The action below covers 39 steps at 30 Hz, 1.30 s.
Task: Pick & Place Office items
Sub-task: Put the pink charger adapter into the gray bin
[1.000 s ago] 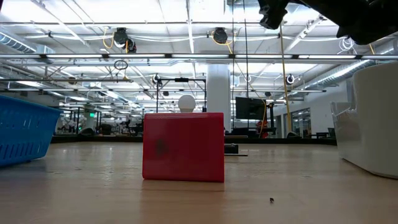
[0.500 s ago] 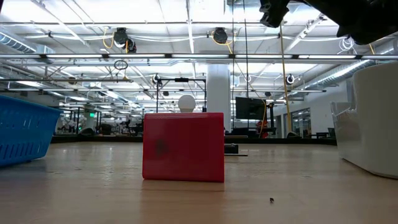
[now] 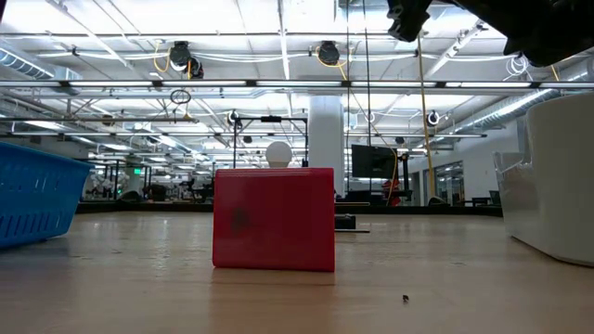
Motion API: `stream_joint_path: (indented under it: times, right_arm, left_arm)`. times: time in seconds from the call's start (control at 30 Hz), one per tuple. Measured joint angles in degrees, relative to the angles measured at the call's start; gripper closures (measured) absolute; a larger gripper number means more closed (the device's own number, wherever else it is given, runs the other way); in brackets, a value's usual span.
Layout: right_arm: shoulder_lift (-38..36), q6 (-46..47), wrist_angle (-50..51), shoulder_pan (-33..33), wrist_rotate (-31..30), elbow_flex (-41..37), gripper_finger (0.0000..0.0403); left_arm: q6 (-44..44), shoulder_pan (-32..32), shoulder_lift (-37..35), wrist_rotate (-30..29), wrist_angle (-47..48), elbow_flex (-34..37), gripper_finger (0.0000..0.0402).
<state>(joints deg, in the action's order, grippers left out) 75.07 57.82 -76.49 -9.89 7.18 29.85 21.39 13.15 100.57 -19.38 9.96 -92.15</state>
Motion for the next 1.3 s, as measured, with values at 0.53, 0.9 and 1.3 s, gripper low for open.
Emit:
stream_joint_path:
  times: [0.53,0.9,1.3]
  right_arm:
    - [-0.02,-0.7,-0.01,0.02,-2.59,0.0,0.0009]
    - [-0.02,-1.5,0.11,0.02,-2.87,-0.02,0.0051]
    - [0.07,-1.53,0.31,0.04,-2.93,-0.11,0.0128]
  left_arm:
    - [0.37,-0.78,0.0,0.89,0.04,-0.01,0.0253]
    - [0.32,-1.95,0.37,1.4,-0.34,-0.01,0.0253]
    - [0.38,-1.92,1.07,4.05,-0.73,-0.01,0.0253]
